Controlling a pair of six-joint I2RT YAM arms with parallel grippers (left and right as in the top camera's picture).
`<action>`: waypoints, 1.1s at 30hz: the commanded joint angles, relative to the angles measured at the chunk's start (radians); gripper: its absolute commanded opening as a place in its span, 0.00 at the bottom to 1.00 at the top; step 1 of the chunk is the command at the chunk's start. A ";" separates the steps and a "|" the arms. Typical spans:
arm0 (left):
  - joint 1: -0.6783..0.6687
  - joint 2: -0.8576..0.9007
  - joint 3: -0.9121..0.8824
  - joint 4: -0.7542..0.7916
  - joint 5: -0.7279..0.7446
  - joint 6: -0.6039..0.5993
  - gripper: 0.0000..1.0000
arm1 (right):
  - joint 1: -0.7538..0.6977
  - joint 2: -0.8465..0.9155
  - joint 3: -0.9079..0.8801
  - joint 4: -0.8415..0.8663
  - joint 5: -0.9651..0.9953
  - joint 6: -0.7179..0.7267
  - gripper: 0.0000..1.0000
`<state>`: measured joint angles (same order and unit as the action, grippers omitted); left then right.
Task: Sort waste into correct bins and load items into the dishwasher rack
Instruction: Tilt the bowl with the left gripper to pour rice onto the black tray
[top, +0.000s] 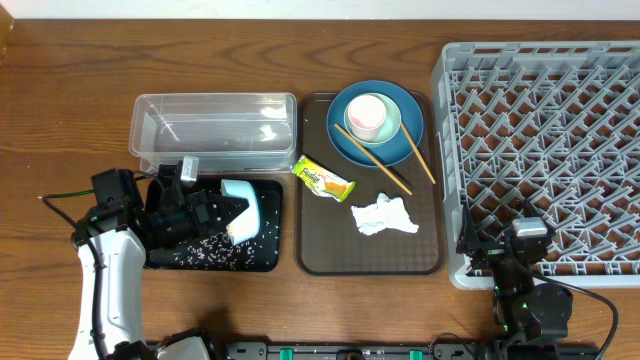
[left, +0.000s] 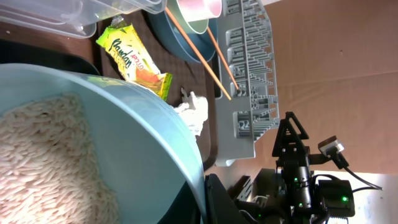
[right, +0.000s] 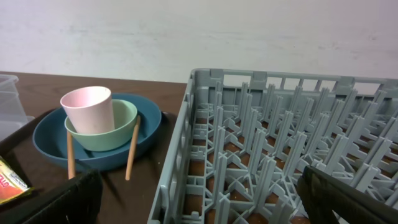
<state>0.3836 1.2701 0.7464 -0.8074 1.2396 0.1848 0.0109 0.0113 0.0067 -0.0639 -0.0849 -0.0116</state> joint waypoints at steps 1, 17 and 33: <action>0.004 0.004 -0.004 0.002 0.037 0.024 0.06 | 0.009 -0.003 -0.002 -0.004 0.006 -0.004 0.99; 0.148 0.004 -0.004 -0.035 0.173 0.019 0.06 | 0.009 -0.003 -0.002 -0.004 0.006 -0.004 0.99; 0.148 0.004 -0.004 -0.043 0.275 0.016 0.06 | 0.009 -0.003 -0.002 -0.004 0.006 -0.004 0.99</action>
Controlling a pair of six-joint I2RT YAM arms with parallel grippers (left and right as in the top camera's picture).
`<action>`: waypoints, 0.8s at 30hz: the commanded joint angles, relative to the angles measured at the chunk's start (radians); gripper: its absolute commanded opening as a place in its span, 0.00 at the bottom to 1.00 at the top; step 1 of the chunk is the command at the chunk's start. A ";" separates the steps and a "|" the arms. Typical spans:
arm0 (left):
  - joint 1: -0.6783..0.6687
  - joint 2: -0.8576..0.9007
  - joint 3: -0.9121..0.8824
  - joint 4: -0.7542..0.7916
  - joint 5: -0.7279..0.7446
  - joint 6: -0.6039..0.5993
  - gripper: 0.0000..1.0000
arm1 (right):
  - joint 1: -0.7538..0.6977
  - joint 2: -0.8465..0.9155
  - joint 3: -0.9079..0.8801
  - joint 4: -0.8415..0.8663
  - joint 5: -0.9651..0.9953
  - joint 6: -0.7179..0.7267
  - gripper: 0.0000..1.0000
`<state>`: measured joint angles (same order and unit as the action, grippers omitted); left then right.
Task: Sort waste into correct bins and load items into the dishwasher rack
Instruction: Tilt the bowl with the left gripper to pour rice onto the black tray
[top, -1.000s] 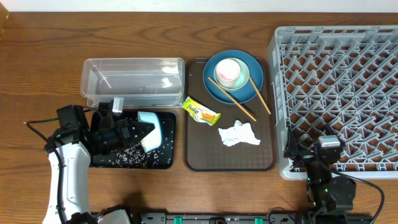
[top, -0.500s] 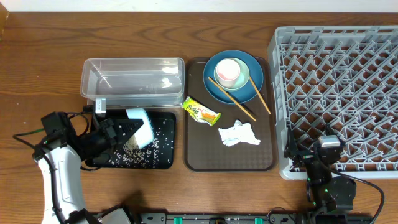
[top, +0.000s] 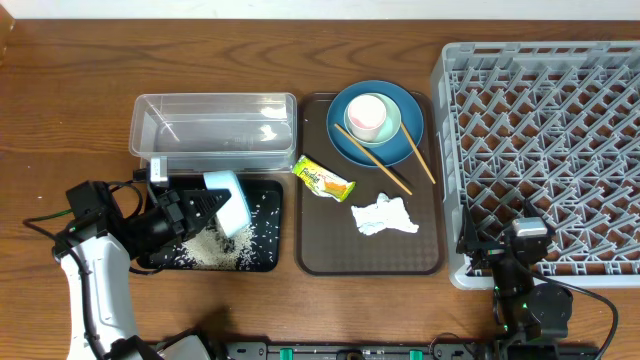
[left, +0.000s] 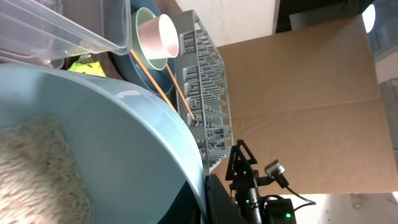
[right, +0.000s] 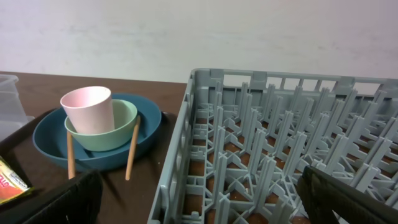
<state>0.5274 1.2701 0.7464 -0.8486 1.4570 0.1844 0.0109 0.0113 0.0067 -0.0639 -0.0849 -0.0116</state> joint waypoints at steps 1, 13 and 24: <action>0.005 0.004 -0.004 -0.001 0.078 0.017 0.06 | 0.009 -0.003 -0.002 -0.004 0.006 -0.004 0.99; 0.005 0.004 -0.004 0.002 0.116 -0.044 0.07 | 0.009 -0.003 -0.002 -0.004 0.006 -0.004 0.99; 0.008 0.004 -0.004 0.068 0.116 -0.142 0.06 | 0.009 -0.003 -0.002 -0.004 0.006 -0.004 0.99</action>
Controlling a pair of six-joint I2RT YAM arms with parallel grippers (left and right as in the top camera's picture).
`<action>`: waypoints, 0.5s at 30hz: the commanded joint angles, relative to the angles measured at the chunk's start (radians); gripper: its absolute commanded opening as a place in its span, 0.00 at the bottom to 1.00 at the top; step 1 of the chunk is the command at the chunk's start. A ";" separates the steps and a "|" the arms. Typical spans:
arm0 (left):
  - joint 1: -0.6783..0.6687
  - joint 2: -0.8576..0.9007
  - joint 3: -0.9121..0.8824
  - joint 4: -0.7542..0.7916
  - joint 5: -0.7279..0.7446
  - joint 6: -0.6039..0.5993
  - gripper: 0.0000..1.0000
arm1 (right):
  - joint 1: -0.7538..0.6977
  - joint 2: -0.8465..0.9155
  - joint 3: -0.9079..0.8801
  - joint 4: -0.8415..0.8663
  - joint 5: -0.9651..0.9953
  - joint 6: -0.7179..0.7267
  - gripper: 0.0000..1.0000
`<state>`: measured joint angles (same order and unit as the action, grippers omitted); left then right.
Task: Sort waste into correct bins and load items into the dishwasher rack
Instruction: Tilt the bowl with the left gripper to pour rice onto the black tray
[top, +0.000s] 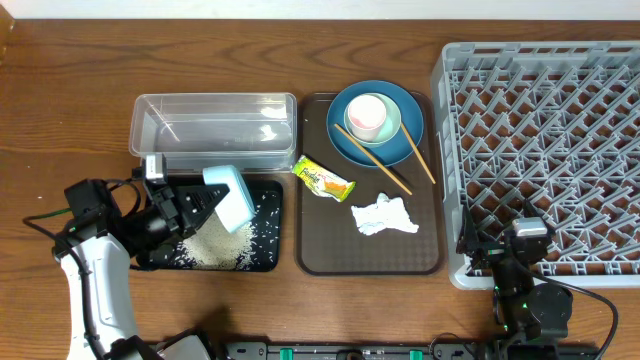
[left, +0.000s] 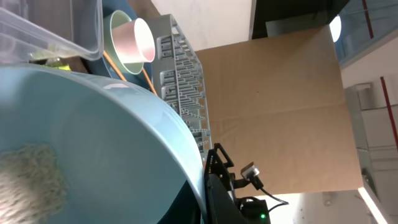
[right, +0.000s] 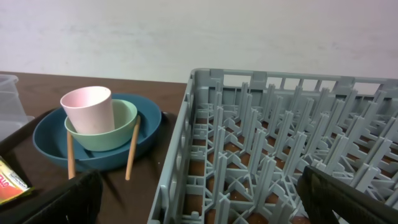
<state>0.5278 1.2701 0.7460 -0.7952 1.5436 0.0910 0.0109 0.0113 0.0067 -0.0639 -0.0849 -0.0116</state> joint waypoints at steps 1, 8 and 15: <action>0.007 0.004 -0.003 0.025 0.029 -0.063 0.06 | 0.009 -0.003 -0.002 -0.004 0.006 -0.004 0.99; 0.007 0.003 -0.003 -0.026 0.029 -0.069 0.06 | 0.009 -0.003 -0.002 -0.004 0.006 -0.004 0.99; 0.007 0.003 -0.003 0.045 0.029 -0.126 0.06 | 0.009 -0.003 -0.002 -0.004 0.006 -0.004 0.99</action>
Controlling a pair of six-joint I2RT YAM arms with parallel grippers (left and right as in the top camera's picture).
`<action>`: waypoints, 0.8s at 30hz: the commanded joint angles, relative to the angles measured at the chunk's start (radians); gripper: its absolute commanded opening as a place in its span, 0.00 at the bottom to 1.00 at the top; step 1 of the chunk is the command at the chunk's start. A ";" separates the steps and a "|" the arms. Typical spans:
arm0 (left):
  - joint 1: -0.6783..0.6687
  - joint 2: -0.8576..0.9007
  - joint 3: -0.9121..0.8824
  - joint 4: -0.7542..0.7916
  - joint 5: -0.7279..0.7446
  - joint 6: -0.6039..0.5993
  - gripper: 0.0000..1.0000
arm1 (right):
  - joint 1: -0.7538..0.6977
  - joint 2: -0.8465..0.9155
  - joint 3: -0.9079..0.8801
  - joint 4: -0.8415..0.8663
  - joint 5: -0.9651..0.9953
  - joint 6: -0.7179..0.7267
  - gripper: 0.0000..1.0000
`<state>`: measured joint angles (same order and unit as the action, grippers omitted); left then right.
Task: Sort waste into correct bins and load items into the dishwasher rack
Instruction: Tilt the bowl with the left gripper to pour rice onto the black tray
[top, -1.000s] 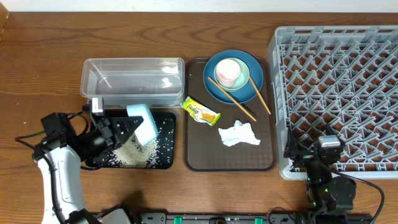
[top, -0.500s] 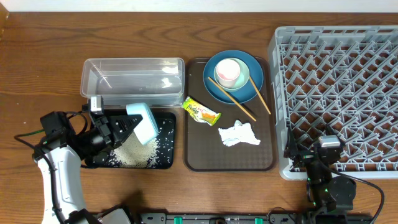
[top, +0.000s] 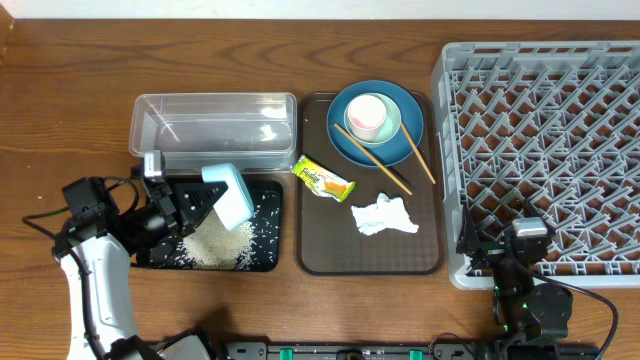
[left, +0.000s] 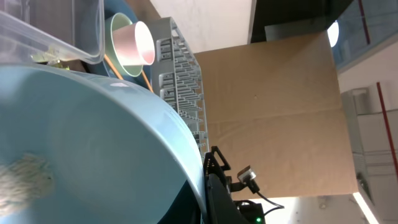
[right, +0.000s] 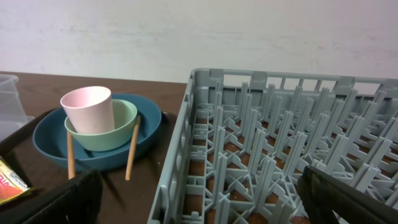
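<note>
My left gripper (top: 203, 206) is shut on the rim of a light blue bowl (top: 232, 198), which it holds tipped on its side over the black tray (top: 272, 250). A pile of rice (top: 215, 243) lies in that tray. Only a small patch of rice (left: 25, 172) still clings inside the bowl (left: 93, 143). The blue plate (top: 345, 140) on the brown tray (top: 330, 240) carries a green bowl (top: 392, 124), a pink cup (top: 366, 115) and chopsticks (top: 375, 160). My right gripper (right: 199, 202) rests open at the front edge of the grey dishwasher rack (top: 545, 140).
A clear plastic bin (top: 215, 128) stands just behind the black tray. A yellow snack wrapper (top: 323, 179) and a crumpled napkin (top: 385, 216) lie on the brown tray. The rack (right: 280, 143) fills the right side of the table.
The bowl is tilted slightly further and holds less rice than before. The right arm has not moved.
First the left gripper held the bowl, full of rice, low over the black tray, which held scattered grains. Then the bowl was tipped and a pile of rice lay in the tray. The bowl has emptied further at each moment; now little rice stays inside.
</note>
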<state>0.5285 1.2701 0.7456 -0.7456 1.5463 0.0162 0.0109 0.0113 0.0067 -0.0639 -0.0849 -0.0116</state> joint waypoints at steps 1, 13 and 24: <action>0.006 0.003 -0.003 -0.022 0.027 -0.064 0.06 | 0.009 -0.003 -0.002 -0.004 0.006 -0.004 0.99; 0.004 0.003 -0.003 0.015 0.025 -0.123 0.06 | 0.009 -0.003 -0.002 -0.004 0.006 -0.004 0.99; 0.005 0.003 -0.003 -0.007 0.024 -0.211 0.06 | 0.009 -0.003 -0.002 -0.004 0.006 -0.004 0.99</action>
<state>0.5293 1.2701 0.7429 -0.7757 1.5463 -0.1673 0.0109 0.0113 0.0067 -0.0639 -0.0849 -0.0113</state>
